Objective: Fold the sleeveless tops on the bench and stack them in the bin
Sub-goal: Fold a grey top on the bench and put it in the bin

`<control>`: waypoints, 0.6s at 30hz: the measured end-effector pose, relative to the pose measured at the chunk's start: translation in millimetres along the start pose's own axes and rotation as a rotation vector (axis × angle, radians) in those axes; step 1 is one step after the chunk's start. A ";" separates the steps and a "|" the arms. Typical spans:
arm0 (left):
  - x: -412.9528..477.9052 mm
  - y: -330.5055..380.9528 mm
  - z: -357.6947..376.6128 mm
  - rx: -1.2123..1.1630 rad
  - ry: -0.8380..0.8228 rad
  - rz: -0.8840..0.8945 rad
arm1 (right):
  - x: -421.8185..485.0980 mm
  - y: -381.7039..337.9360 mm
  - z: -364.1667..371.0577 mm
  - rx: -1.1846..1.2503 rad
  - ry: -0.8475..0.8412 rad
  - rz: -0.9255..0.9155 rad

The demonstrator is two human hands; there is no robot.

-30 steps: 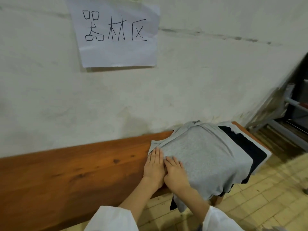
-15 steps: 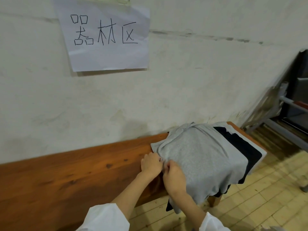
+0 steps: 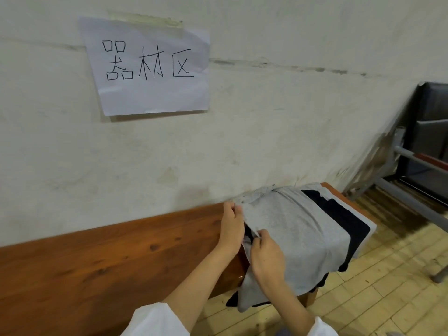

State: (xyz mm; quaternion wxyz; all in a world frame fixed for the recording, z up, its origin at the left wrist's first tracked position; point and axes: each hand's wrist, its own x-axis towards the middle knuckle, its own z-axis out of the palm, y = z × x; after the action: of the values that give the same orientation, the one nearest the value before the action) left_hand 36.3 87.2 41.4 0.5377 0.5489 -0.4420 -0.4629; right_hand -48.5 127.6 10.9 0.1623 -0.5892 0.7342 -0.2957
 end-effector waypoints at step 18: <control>3.9 37.4 -81.8 -0.519 -0.053 -0.718 | -40.3 -87.3 -9.5 0.364 -0.197 -0.333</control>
State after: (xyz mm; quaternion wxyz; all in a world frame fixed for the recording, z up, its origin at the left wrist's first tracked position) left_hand 118.0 97.0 78.0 0.4511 0.5024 -0.1061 -0.7299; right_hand 23.3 157.2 68.5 0.2855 -0.6888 0.5426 -0.3867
